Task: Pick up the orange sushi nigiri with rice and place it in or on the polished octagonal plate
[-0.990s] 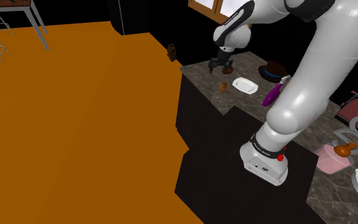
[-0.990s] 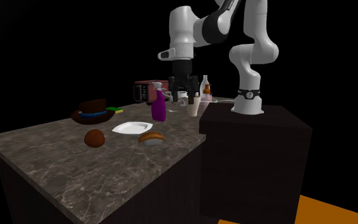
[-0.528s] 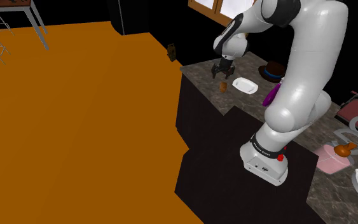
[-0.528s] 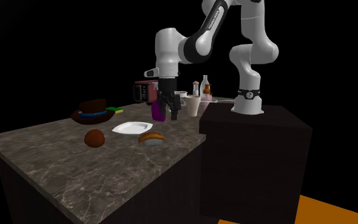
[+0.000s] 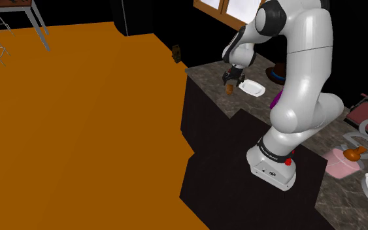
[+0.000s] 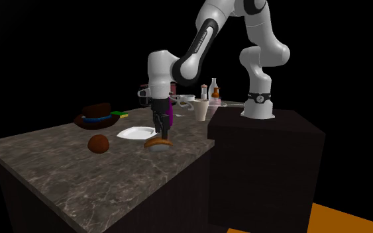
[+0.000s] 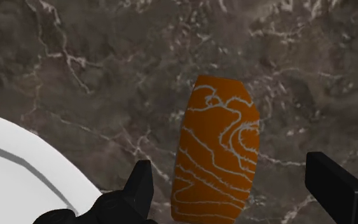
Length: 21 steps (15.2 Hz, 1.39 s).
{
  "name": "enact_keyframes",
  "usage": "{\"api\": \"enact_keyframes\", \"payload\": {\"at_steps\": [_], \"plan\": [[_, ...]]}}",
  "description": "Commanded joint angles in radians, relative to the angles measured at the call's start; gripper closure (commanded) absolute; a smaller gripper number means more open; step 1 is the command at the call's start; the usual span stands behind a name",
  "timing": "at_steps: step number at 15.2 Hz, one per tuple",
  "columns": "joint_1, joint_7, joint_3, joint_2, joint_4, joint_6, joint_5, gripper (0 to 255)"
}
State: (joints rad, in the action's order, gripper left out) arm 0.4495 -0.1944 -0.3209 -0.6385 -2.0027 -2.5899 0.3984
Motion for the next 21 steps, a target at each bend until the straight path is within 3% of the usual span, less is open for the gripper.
{"api": "enact_keyframes", "payload": {"at_steps": [1, 7, 14, 15, 21], "plan": [[0.011, -0.003, 0.009, -0.032, 0.019, -0.013, 0.012, 0], [0.033, -0.02, 0.039, -0.099, 0.046, -0.054, 0.037, 0], [0.033, -0.02, 0.039, -0.099, 0.046, -0.054, 0.037, 0], [0.033, -0.02, 0.039, -0.099, 0.046, -0.054, 0.037, 255], [0.033, -0.019, 0.039, -0.101, 0.048, -0.054, 0.037, 255]]}}
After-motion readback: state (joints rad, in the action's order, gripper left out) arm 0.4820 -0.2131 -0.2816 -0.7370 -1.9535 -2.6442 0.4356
